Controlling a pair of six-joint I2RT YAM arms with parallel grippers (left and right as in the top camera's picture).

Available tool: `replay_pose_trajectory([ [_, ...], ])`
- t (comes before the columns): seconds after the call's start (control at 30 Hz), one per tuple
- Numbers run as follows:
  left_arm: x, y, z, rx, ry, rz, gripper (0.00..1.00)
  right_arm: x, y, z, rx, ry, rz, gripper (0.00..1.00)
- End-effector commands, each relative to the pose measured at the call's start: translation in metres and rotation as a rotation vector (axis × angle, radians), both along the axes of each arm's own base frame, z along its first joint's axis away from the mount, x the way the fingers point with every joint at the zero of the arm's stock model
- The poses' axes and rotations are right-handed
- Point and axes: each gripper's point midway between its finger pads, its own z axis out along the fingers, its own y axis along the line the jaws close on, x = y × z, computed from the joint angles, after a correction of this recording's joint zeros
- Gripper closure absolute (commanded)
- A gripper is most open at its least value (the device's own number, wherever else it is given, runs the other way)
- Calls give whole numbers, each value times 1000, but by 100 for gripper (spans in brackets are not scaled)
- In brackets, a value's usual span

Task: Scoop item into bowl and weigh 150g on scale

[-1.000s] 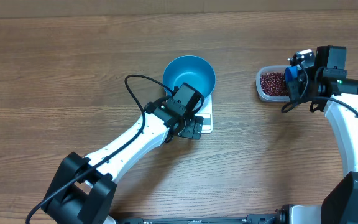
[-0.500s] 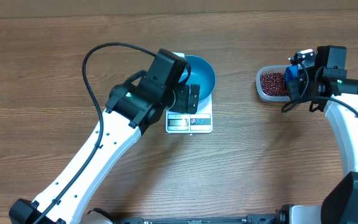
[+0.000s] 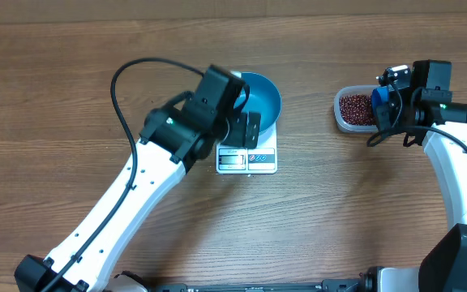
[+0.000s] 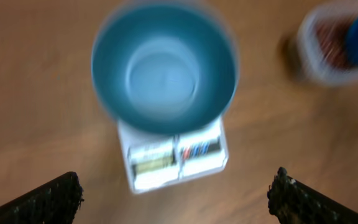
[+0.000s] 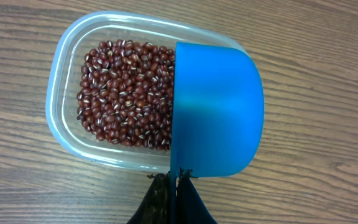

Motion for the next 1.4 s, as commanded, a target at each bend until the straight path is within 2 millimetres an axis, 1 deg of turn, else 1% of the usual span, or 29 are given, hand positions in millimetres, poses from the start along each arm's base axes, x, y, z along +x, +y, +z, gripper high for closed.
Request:
replay_pose_trajectory([
  [0.0, 46, 5, 52, -116, -172, 52, 0, 8, -1, 11, -4, -29, -6, 96],
  [0.07, 59, 8, 63, -142, -224, 72, 0, 7, -1, 11, -3, -26, -6, 96],
  [0.13, 61, 13, 63, -142, -226, 85, 1, 7, -1, 11, -4, -28, -6, 96],
  [0.37, 60, 16, 58, -130, -205, 89, 0, 9, -1, 13, -6, -38, -6, 96],
  [1.37, 60, 16, 58, -130, -205, 89, 1, 12, -1, 14, -8, -49, -3, 96],
])
